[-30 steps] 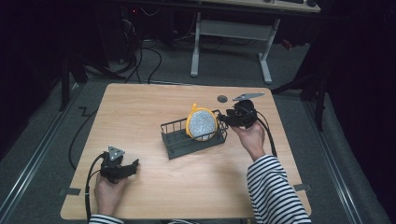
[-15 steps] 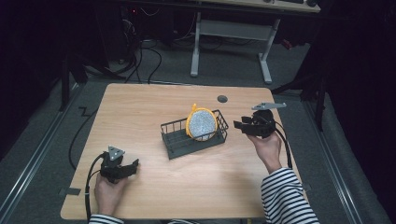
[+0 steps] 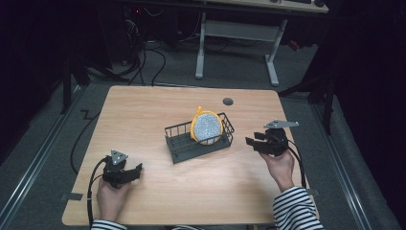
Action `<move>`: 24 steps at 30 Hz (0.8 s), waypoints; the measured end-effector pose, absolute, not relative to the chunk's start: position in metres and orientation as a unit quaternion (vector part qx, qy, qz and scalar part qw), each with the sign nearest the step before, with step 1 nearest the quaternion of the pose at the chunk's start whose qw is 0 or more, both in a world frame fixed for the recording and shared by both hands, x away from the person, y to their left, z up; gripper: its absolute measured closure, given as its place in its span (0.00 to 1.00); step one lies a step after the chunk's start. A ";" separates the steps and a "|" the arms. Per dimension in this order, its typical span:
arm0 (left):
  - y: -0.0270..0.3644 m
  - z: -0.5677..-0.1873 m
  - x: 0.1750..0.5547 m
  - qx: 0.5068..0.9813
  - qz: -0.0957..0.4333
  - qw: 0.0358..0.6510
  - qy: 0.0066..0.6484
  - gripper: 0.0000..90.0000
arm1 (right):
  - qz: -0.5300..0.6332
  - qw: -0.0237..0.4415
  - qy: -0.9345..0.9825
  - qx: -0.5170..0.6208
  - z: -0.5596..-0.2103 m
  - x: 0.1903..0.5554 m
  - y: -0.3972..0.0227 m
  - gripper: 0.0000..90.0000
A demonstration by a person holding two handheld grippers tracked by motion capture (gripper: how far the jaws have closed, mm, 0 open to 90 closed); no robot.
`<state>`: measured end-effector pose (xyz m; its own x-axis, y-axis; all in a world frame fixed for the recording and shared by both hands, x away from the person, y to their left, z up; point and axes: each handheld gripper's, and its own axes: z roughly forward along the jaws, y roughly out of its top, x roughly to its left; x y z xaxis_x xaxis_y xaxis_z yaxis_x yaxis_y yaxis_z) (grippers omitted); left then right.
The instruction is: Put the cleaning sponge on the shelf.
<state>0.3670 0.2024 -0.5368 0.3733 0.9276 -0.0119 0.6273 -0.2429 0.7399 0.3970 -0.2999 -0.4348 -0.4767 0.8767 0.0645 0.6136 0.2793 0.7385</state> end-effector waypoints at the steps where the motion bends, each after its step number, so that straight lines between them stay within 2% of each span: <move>1: 0.202 -0.537 0.367 0.757 0.222 0.338 0.514 0.29 | 0.357 0.186 0.780 0.479 -0.438 0.395 -0.299 0.57; 10: 0.202 -0.537 0.367 0.756 0.222 0.339 0.514 0.29 | 0.344 0.181 0.771 0.504 -0.486 0.381 -0.306 0.55; 15: 0.202 -0.537 0.367 0.757 0.222 0.338 0.514 0.29 | 0.319 0.225 0.767 0.509 -0.512 0.366 -0.305 0.50; 17: 0.202 -0.537 0.367 0.757 0.222 0.338 0.514 0.29 | 0.313 0.223 0.769 0.511 -0.520 0.364 -0.305 0.48; 18: 0.202 -0.537 0.367 0.757 0.222 0.338 0.514 0.29 | 0.308 0.220 0.770 0.513 -0.527 0.363 -0.305 0.44; 24: 0.202 -0.537 0.367 0.757 0.222 0.338 0.514 0.29 | 0.322 0.231 0.761 0.514 -0.530 0.359 -0.307 0.43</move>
<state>0.3668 0.2022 -0.5368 0.3735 0.9276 -0.0103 0.6275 -0.2445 0.7393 0.3589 -0.3073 -0.5305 -0.3643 0.9311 -0.0201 0.6333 0.2635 0.7277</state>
